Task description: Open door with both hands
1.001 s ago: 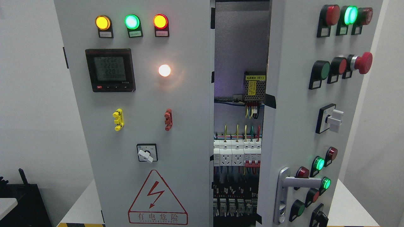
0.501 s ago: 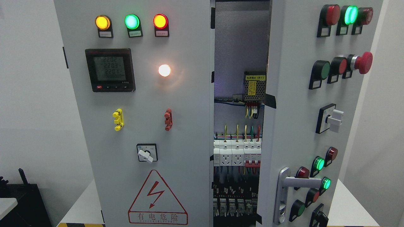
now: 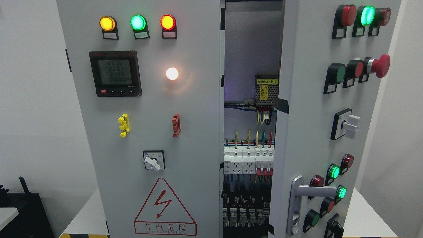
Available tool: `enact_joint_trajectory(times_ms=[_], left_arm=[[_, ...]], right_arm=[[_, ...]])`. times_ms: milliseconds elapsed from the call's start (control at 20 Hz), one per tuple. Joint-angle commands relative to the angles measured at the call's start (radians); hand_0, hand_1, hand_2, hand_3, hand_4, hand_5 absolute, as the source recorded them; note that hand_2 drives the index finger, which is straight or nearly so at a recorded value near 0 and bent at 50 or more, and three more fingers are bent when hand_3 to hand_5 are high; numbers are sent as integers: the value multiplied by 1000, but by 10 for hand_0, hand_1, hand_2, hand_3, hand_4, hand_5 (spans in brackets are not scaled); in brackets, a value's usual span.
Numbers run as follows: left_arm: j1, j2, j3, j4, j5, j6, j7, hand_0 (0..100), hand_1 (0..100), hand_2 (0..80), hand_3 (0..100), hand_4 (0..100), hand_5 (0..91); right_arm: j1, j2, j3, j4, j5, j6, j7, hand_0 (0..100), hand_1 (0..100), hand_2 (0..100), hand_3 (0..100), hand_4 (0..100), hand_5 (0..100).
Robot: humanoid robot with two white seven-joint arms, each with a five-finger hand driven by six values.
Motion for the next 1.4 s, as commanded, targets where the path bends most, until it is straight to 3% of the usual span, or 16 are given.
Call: enact_joint_trajectory(times_ms=[0,351,451,601,801,1052,1252,1352], left_arm=[[-69,192,56,-41,120,7,-2,0,0,0,0,42,0],[-133,228,53,-52,148,13,-2,0,0,0,0,42,0],[-182,255,34,-52,184,16,-2,0,0,0,0,42,0],[-332,311,-97,-53,246,71,-2,0,0,0,0,42,0],[-513,317,-264,-59,255,77,-4,0,0,0,0,42,0],[-719,309,-435,-62,261,77,-80,0,0,0,0,42,0],[-1016,314,-686,-55,378,85,-82,0,0,0,0,42,0],[-1159,308,-797,-52,405,119,-82,0,0,0,0,42,0]], right_arm=[[0,0,0,0,0,0,1,0,0,0,0,0,0],[0,0,0,0,0,0,1,0,0,0,0,0,0],[0,0,0,0,0,0,1,0,0,0,0,0,0],[0,0,0,0,0,0,1,0,0,0,0,0,0],[0,0,0,0,0,0,1,0,0,0,0,0,0],[0,1,0,0,0,0,1,0,0,0,0,0,0],[0,0,0,0,0,0,1,0,0,0,0,0,0],[0,1,0,0,0,0,1,0,0,0,0,0,0]])
